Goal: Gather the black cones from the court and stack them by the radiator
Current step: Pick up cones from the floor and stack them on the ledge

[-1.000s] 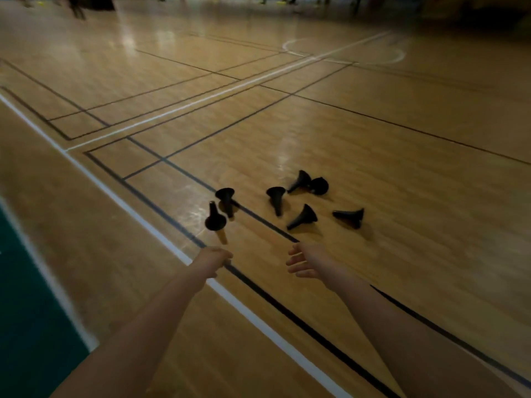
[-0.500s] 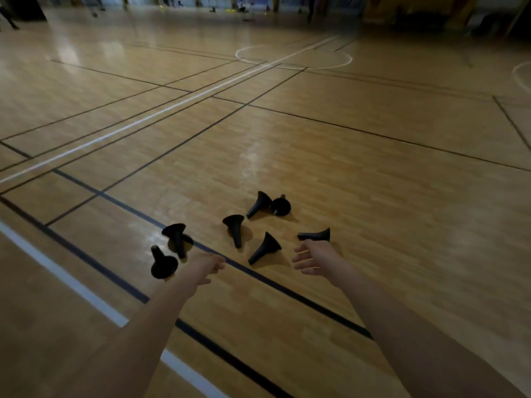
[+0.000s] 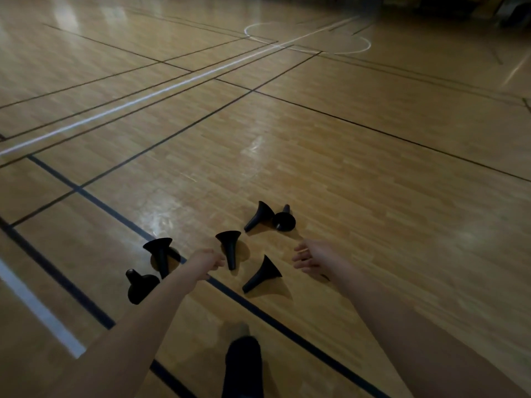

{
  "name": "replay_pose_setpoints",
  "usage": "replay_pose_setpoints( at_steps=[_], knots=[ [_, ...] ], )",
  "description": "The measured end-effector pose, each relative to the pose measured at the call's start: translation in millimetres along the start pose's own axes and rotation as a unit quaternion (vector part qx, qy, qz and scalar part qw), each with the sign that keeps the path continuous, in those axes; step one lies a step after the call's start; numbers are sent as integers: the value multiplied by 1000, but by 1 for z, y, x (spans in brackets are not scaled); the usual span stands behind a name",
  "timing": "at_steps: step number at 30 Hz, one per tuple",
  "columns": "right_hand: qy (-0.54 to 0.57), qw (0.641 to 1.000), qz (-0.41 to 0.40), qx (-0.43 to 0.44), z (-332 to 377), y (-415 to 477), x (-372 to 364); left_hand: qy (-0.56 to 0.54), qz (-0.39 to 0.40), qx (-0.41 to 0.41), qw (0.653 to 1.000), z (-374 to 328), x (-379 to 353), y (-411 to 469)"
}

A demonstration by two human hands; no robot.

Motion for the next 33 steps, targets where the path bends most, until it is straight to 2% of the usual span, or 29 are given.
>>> replay_pose_setpoints(
  at_steps=[7,13,18,21,24,33],
  knots=[
    [12,998,-12,-61,76,124,-8,18,12,59,998,-65,23,137],
    [-6,995,3,-104,104,186,-16,45,41,74,995,-103,23,204],
    [-44,994,-1,-101,116,226,-17,35,46,89,994,-104,28,249],
    [-124,990,10,-69,118,258,-27,20,38,107,993,-88,24,278],
    [-141,987,17,-70,101,292,-42,26,8,118,993,-59,14,305],
    [-188,975,20,-120,-42,445,-107,41,26,119,992,102,-57,440]
  ],
)
Point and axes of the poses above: each hand's wrist, its own y-axis towards the middle knuckle, its own x-axis out of the back of the hand, z = x × y, the point moved 6 cm from there along y, towards the middle knuckle, and after that the axes turned 9 degrees about -y, right-handed, at the moved point
